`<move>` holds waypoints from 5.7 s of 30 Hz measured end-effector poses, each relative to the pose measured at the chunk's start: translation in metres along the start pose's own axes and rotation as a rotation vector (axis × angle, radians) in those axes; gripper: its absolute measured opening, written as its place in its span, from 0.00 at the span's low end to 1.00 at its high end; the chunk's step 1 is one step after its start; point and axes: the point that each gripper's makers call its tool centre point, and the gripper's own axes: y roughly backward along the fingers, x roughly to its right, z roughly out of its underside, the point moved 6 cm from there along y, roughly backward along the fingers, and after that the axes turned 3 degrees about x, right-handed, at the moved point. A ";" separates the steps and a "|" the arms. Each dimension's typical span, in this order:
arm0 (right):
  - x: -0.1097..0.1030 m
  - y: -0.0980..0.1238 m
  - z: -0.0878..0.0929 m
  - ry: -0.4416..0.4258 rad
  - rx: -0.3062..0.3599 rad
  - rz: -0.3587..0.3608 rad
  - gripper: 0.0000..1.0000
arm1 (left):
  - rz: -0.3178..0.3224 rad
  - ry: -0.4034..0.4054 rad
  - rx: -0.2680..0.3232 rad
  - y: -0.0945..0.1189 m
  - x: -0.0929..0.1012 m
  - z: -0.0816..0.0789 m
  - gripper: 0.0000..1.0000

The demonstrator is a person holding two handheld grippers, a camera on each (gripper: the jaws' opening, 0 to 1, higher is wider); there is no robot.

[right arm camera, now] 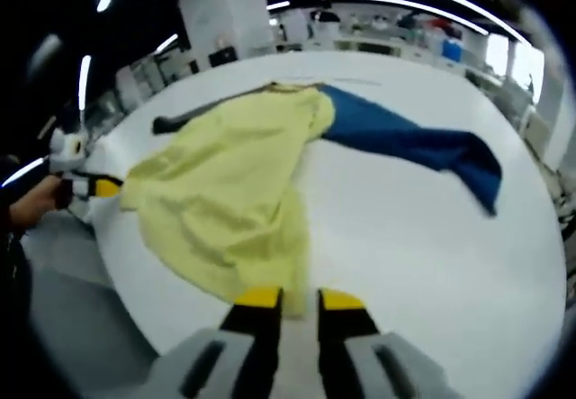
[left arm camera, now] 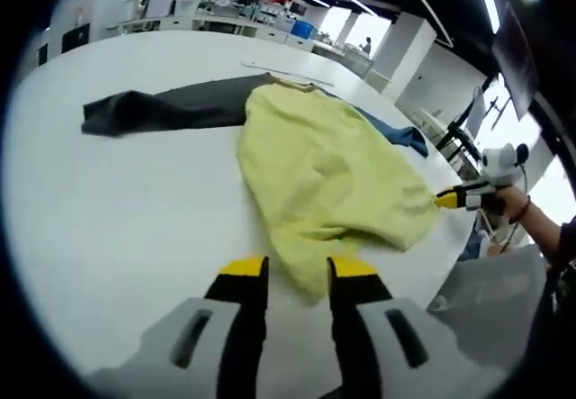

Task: Fold the garment on the visible template until the final outline fits inside the template.

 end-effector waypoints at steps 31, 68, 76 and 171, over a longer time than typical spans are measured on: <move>-0.003 0.019 0.006 -0.145 0.054 0.009 0.00 | 0.025 0.024 -0.047 0.021 -0.013 -0.008 0.00; -0.028 0.032 0.043 -0.150 0.003 0.021 0.00 | -0.056 -0.035 -0.200 0.026 -0.012 0.029 0.01; -0.023 0.034 0.045 -0.139 -0.020 0.019 0.07 | -0.064 -0.046 -0.190 0.032 -0.012 0.031 0.07; 0.045 -0.088 -0.113 0.394 0.081 -0.098 0.00 | -0.053 -0.218 0.184 0.037 0.005 -0.047 0.93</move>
